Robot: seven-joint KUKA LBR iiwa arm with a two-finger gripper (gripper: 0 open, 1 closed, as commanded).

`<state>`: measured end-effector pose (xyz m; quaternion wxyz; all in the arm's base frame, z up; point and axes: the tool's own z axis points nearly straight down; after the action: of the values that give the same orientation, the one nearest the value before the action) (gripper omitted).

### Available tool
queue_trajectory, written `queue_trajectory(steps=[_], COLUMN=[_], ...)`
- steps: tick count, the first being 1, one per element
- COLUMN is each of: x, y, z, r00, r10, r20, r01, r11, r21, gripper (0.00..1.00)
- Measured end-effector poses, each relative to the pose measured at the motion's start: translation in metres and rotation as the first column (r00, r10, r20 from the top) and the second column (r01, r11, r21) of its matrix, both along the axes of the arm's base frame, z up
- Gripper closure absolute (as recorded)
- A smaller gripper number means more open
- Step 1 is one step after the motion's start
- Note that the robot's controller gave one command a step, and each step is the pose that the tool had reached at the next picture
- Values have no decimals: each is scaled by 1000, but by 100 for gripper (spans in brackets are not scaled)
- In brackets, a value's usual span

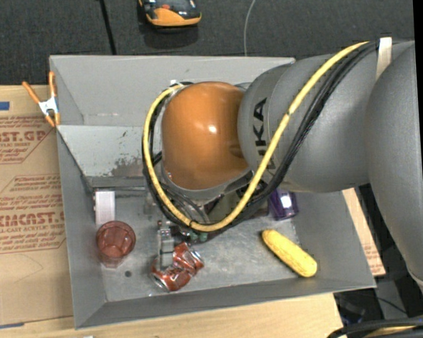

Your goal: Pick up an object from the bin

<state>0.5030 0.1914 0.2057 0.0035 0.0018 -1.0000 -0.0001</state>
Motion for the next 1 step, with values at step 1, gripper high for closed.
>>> queue_trajectory(steps=[1], x=[2], y=[-1], z=[4], r00=[1000], r10=[-2], r20=[8], r01=[2], r11=[1000], r21=[2], gripper=[0])
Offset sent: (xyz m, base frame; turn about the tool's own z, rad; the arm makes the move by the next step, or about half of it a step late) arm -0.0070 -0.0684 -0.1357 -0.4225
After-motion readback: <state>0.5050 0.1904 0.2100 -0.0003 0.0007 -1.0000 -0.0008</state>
